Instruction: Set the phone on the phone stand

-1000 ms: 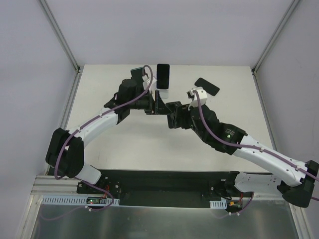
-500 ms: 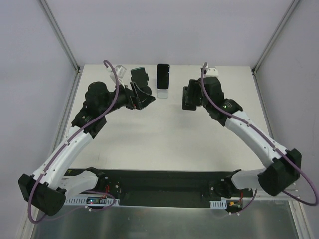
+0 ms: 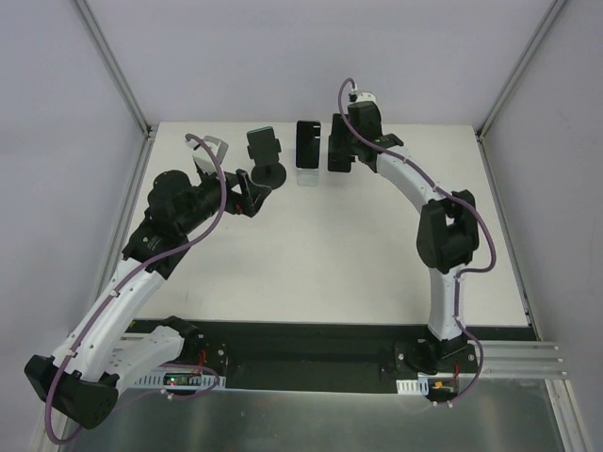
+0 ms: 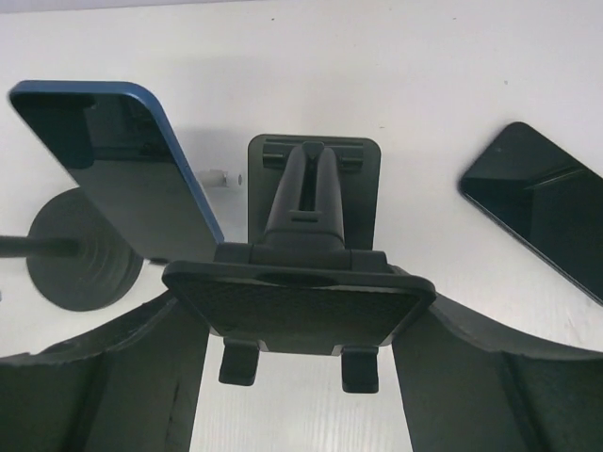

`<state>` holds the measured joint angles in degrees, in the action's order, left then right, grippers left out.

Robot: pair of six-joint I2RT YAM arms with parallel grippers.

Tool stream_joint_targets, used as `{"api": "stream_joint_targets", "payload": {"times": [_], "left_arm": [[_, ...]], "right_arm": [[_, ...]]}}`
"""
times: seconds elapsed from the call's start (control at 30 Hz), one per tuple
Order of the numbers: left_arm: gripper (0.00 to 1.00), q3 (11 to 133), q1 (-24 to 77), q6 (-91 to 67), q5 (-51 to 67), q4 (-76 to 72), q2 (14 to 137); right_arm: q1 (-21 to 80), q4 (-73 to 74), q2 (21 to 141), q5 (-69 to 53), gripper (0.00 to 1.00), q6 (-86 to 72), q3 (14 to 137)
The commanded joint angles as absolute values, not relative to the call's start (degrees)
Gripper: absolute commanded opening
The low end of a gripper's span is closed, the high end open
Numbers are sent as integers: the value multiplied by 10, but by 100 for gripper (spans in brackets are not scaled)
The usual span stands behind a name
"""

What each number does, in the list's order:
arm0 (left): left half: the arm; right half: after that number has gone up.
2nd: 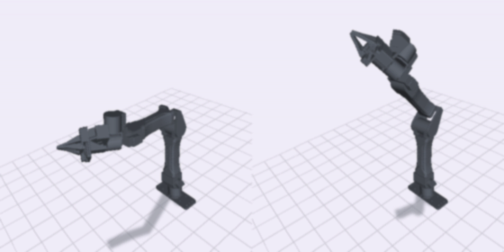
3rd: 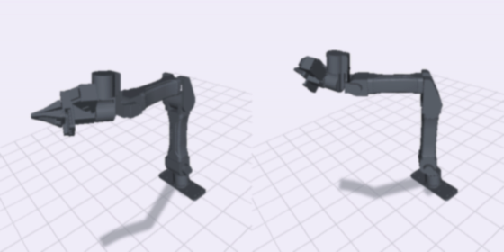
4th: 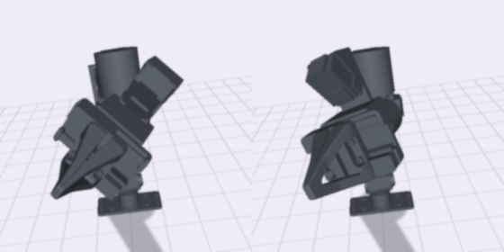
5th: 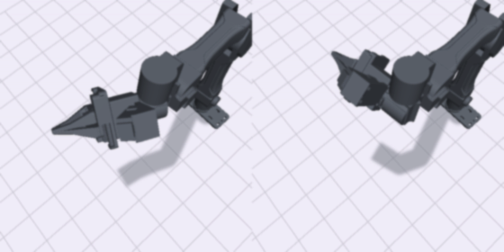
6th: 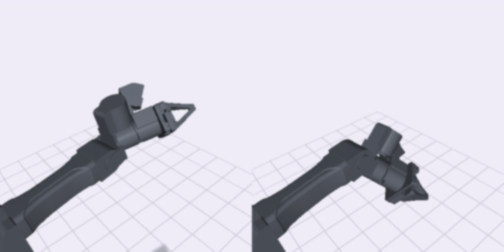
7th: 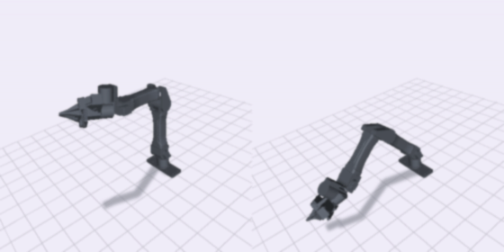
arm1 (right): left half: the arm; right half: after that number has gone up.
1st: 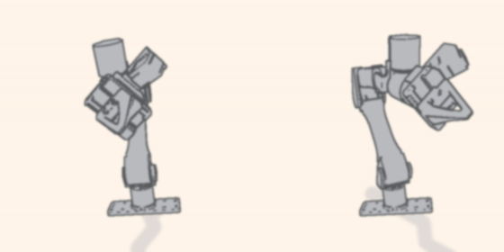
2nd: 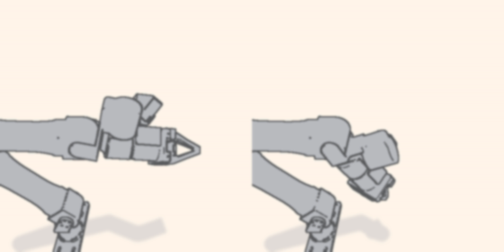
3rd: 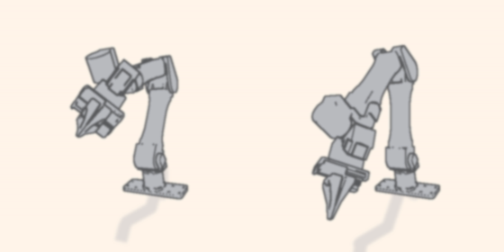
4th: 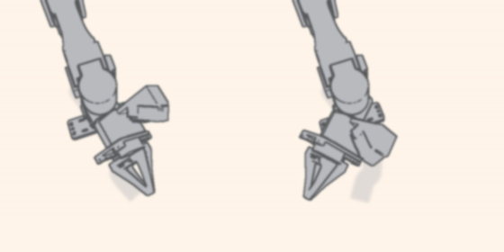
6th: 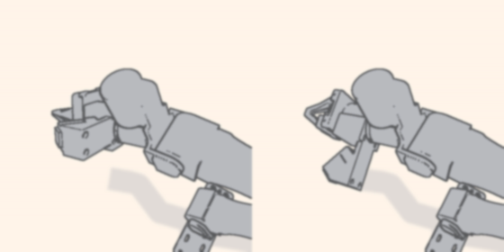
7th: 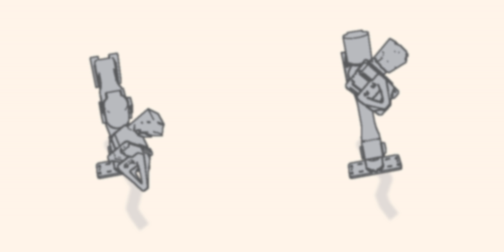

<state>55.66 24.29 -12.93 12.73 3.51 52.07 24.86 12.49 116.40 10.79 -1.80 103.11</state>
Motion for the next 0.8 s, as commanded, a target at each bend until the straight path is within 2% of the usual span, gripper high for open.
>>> {"api": "stream_joint_targets", "payload": {"times": [0.0,0.6,0.77], "left_arm": [[82,561,243,-86,97,32,507],[83,555,233,-89,85,33,512],[83,554,233,-90,86,33,515]], "right_arm": [[251,114,1208,105,1,-4,1112],[250,110,1297,114,1,-21,1144],[251,141,1309,149,2,-23,1160]]}}
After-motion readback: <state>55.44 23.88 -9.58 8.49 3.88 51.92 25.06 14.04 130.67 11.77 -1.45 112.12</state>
